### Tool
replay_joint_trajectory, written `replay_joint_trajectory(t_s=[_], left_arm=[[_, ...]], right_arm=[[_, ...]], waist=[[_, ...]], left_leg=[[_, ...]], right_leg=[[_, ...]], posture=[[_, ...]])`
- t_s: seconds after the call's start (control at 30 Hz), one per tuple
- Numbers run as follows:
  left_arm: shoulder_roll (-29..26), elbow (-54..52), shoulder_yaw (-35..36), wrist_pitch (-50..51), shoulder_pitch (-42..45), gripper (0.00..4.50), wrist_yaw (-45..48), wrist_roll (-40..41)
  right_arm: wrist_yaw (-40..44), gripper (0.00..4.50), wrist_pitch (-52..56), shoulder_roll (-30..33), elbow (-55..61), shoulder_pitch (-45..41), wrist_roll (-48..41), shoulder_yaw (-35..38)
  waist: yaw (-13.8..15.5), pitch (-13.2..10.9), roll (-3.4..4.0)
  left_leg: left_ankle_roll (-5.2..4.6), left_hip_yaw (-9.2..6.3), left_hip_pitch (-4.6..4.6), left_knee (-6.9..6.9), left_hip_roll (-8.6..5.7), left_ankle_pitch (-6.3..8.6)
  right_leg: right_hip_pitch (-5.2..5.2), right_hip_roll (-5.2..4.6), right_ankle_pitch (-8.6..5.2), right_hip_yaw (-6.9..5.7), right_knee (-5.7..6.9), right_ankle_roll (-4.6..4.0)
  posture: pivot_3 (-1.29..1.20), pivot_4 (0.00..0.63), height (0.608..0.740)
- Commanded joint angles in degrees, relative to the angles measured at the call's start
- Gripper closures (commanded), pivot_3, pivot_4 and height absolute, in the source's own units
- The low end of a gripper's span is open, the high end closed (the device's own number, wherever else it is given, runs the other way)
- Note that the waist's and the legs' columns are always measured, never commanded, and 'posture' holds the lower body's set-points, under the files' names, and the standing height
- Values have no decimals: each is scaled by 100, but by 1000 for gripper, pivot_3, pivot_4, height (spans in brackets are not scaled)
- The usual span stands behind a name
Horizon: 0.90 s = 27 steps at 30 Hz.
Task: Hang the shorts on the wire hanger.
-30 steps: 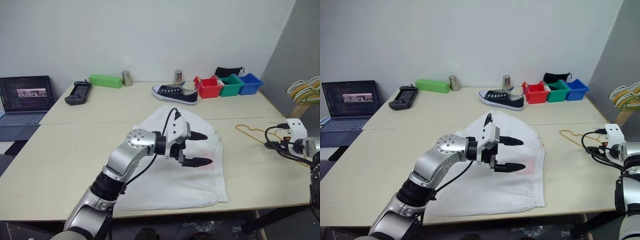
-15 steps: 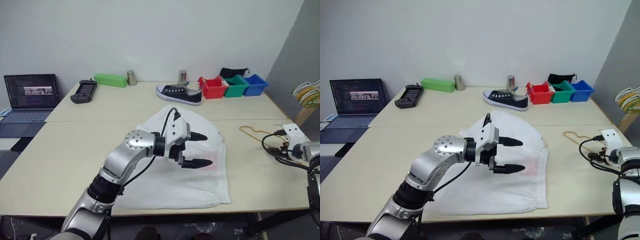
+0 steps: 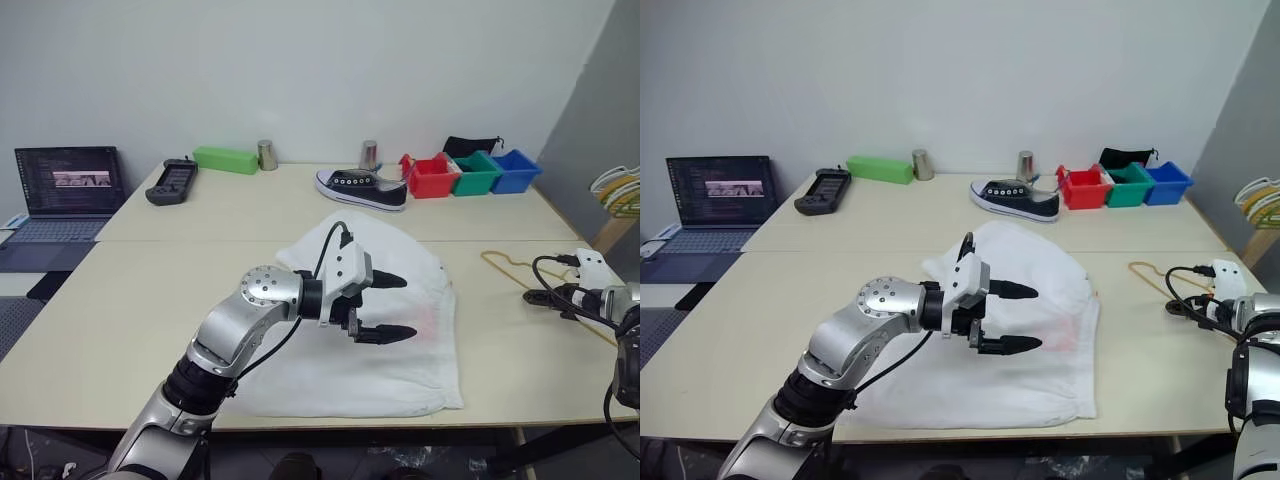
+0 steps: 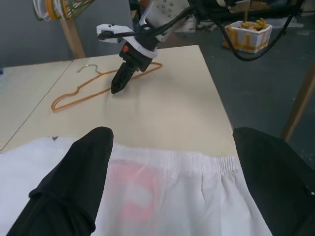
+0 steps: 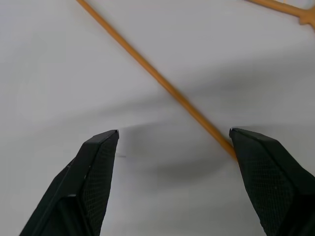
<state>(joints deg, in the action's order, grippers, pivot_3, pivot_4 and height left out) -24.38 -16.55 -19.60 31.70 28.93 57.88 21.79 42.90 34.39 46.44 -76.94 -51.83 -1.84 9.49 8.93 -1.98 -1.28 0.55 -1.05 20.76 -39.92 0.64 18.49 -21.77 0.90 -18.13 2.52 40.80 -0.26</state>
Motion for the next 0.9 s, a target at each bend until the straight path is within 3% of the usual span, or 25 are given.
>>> replay_joint_trajectory(t_s=[0.03, 0.3, 0.47, 0.63, 0.77, 0.9], left_arm=[[-137, -367, 229, 8, -95, 333, -58, 115], [-321, -750, 328, 112, -468, 333, -199, 242], [-486, -925, 445, 345, -515, 333, -153, 471], [-598, -740, 436, 325, -342, 333, -27, 530], [-494, -462, 349, 219, -124, 333, 54, 482], [-461, -297, 317, 149, -22, 333, 157, 473]], right_arm=[[670, 697, 309, -4, 162, -276, 135, -234], [1810, 697, 1948, -138, 1038, -545, 87, -802], [1766, 697, 3791, -87, 3868, 846, -555, -779], [1354, 697, 4970, -82, 6478, 2237, -1173, -257], [789, 697, 3471, 398, 7469, 3061, -763, -258], [133, 697, 3322, 527, 7567, 2890, -717, 345]], waist=[[57, -1, 1], [199, -9, 15], [236, -9, 16], [225, -6, 24], [160, -9, 28], [-60, -13, 28]], left_leg=[[0, 0, 0, 0, 0, 0], [-1, -2, 5, 0, 1, 1], [-1, -21, 16, -2, 0, 1], [-2, -38, 26, 2, -4, 2], [-2, -38, 19, 0, -7, 2], [-2, -25, 17, 0, -9, 2]], right_leg=[[0, 0, 0, 0, 0, 0], [-4, -5, 0, -3, -4, 0], [-7, -8, 0, -20, -8, 0], [1, -6, 0, -33, -31, 2], [9, -3, 0, -34, -36, 5], [10, 0, 5, -19, -42, 15]], posture=[[422, 0, 740], [376, 0, 740], [301, 0, 740], [242, 0, 740], [207, 0, 740], [168, 0, 740]])
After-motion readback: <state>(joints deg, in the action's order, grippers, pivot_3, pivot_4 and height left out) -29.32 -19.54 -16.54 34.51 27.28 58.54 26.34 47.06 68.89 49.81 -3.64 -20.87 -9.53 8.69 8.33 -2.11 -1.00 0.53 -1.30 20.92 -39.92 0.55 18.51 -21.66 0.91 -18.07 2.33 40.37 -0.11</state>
